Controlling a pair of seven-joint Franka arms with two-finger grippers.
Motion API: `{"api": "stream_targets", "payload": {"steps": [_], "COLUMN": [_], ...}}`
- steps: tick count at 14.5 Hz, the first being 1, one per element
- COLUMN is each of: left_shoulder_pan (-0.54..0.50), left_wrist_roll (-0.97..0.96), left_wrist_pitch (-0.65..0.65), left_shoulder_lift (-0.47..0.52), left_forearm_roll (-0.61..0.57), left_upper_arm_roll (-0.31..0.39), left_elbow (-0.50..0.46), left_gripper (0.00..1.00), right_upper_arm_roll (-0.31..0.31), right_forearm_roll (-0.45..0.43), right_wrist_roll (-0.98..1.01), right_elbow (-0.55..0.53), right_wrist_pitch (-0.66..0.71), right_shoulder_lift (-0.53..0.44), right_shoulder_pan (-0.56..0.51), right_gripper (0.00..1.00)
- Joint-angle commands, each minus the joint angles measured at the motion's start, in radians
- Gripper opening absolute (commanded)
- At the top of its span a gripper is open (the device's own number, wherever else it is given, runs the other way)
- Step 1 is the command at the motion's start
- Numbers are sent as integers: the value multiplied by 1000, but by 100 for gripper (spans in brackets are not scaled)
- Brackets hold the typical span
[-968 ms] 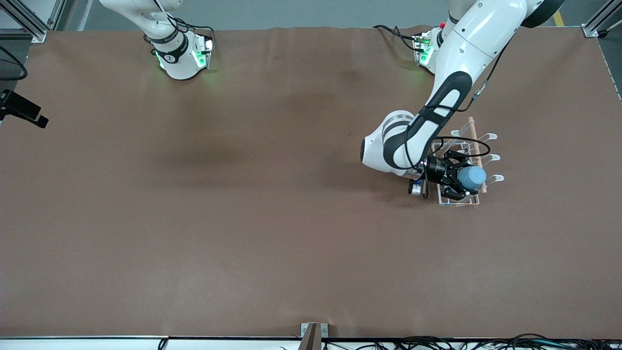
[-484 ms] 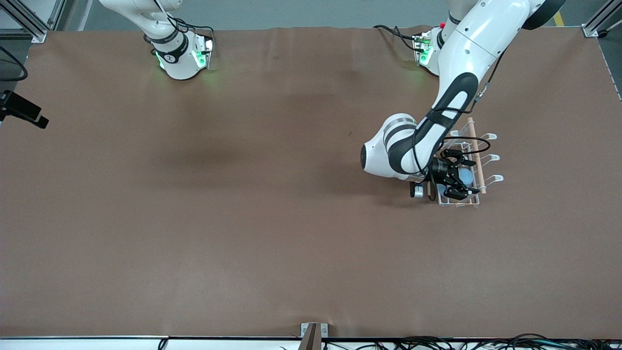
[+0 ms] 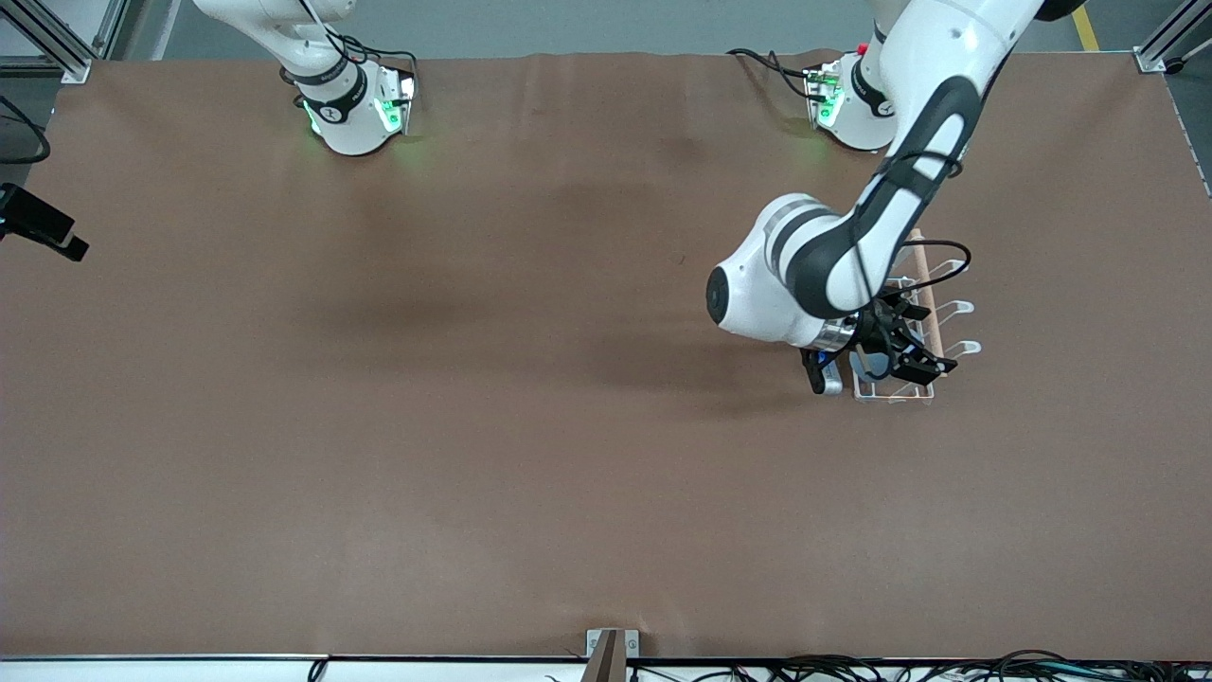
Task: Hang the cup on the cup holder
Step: 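Lower the cup onto a white hook with the left gripper, then open the left gripper and lift it away from the hung cup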
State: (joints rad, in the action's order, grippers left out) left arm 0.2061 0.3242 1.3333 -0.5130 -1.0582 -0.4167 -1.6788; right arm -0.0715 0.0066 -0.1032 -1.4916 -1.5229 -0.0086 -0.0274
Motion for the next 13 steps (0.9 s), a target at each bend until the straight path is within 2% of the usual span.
{"api": "stream_targets", "payload": {"steps": [1, 4, 7, 9, 13], "left_shoulder_pan": [-59, -100, -123, -157, -209], "left_wrist_roll": [-59, -86, -212, -363, -415], "left_wrist_pitch": [98, 208, 299, 322, 363], "left_shoulder_lift": [135, 235, 319, 352, 427], "left_forearm_roll": [151, 288, 507, 601, 746], "left_upper_arm_roll": [4, 36, 113, 114, 114], "left_elbow": [4, 5, 4, 2, -48], "left_gripper": [100, 100, 100, 100, 100], "right_upper_arm_roll": [5, 5, 5, 5, 5], "right_forearm_roll": [4, 4, 4, 3, 3], "right_wrist_roll": [2, 10, 14, 14, 14], "right_elbow": [-15, -15, -15, -13, -12], "right_wrist_pitch": [-3, 9, 18, 21, 21], "right_shoulder_lift": [-10, -10, -11, -11, -11], "right_shoulder_pan": [-2, -2, -3, -3, -3], "right_gripper": [100, 100, 100, 100, 100]}}
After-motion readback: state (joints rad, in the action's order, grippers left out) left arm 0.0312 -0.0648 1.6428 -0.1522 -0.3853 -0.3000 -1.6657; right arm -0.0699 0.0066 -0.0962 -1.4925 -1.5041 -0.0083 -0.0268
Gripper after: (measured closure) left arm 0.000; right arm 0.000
